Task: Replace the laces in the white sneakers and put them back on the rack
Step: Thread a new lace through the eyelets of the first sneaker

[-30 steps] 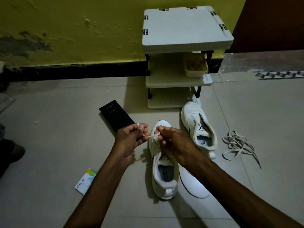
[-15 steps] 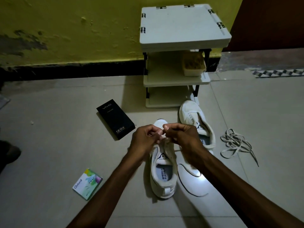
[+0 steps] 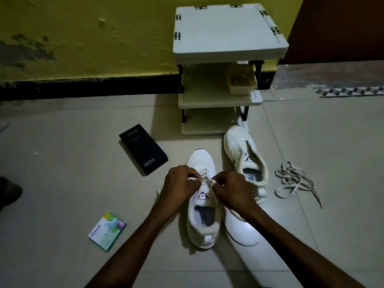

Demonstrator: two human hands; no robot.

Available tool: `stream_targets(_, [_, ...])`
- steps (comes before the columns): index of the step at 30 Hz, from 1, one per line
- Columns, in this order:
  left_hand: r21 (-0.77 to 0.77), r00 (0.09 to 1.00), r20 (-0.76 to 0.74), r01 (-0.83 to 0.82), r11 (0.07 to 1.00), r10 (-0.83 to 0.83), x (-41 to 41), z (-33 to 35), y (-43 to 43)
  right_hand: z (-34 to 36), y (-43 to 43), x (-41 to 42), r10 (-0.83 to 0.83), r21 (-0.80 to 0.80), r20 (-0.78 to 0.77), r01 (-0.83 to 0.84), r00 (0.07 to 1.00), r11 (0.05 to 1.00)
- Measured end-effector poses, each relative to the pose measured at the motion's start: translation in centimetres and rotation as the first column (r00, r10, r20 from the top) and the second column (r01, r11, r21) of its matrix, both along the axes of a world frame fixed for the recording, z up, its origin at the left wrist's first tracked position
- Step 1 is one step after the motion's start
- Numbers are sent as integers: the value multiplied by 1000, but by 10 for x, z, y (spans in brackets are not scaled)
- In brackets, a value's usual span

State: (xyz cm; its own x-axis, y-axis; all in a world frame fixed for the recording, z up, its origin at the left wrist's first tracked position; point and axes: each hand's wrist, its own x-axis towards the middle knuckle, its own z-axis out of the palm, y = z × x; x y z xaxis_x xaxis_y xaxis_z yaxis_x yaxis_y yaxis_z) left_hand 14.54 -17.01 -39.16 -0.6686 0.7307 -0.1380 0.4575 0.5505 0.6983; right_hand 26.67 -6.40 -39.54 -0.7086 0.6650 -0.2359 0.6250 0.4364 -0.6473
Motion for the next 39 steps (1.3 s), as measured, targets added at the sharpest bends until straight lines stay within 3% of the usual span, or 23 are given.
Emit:
stream_targets(3, [-23,1000,-25,15,1000,-15,5,2,7,3,5,6,-120,-293,-40,103,992,951])
stream_targets(7, [-5,1000,-29,-2,1000,2,8,0,8,2,11,6,-175,-432,-12,152,985,889])
stream_targets(24, [-20,998,-63,-13,1000,12,15,1,10,-11,17,6,-203,-452,32,196,979,870])
stream_targets(34, [-54,983,-177,-57,997,46,26,-8,18,0,7,9,-40,-325,-85,10,996,946])
stream_targets(39, [54,993,-26,-116,992,118,26,-18,10,-2,9,13,-132,-453,-187,34,973,891])
